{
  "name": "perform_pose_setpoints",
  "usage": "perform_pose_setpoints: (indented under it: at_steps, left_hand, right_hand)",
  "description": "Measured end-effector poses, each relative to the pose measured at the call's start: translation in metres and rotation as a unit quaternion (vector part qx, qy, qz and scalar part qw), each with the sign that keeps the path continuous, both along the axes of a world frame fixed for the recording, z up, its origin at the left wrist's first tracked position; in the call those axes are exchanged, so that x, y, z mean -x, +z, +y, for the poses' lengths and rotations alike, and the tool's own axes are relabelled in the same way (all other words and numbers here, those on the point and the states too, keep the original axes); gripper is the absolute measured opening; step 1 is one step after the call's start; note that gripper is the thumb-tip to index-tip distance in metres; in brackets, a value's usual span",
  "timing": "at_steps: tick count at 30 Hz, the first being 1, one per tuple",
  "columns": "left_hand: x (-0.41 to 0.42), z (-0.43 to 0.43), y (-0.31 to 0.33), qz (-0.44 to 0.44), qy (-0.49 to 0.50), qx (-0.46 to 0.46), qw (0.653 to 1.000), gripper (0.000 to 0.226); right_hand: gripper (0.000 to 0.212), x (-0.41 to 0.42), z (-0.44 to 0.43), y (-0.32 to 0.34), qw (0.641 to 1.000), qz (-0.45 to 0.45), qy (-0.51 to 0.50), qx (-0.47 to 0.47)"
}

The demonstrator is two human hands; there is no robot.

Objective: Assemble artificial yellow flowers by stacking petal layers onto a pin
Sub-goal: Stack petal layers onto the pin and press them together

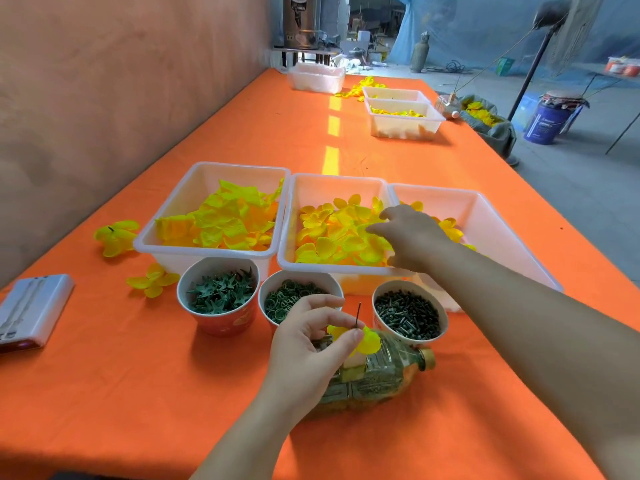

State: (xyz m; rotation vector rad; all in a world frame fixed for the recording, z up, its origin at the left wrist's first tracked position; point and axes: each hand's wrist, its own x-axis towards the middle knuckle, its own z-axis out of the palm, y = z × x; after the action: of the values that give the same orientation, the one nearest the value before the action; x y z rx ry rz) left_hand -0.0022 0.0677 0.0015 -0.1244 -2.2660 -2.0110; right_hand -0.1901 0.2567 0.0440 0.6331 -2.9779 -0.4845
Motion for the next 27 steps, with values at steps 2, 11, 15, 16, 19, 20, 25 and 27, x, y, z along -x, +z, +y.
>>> perform_pose_setpoints:
  at_steps: [2, 11, 15, 16, 19, 20, 25, 27]
  left_hand:
    - [0.0, 0.0, 0.0, -0.002, -0.001, -0.004, 1.0, 0.004]
    - [0.004, -0.002, -0.002, -0.006, -0.011, -0.008, 1.0, 0.004]
    - [0.005, -0.004, -0.006, -0.002, -0.016, -0.001, 1.0, 0.014]
    - [0.005, -0.005, -0.007, -0.003, -0.016, -0.001, 1.0, 0.015]
    - [0.005, -0.003, -0.007, -0.004, -0.017, -0.008, 1.0, 0.005]
    - [0.004, -0.003, -0.007, -0.005, -0.017, -0.012, 1.0, 0.003]
    - [0.005, -0.006, -0.011, -0.001, -0.027, -0.02, 0.999, 0.005]
    - [0.005, -0.007, -0.012, -0.005, -0.037, -0.032, 0.999, 0.007]
  right_hand:
    - [0.038, 0.005, -0.002, -0.002, 0.996, 0.022, 0.065, -0.061]
    - [0.026, -0.001, -0.008, -0.002, 0.964, 0.028, -0.033, 0.261]
    - [0.024, -0.01, -0.009, 0.007, 0.917, -0.038, -0.092, 0.387]
    - [0.021, -0.012, -0.009, 0.009, 0.909, -0.047, -0.095, 0.404]
    - [0.012, -0.016, -0.009, 0.008, 0.905, -0.036, -0.092, 0.414]
    - [0.011, -0.016, -0.008, 0.006, 0.908, -0.021, -0.092, 0.407]
    - [0.015, -0.02, -0.006, -0.007, 0.946, 0.094, -0.089, 0.298]
    - [0.02, -0.02, -0.007, -0.01, 0.952, 0.074, -0.071, 0.29]
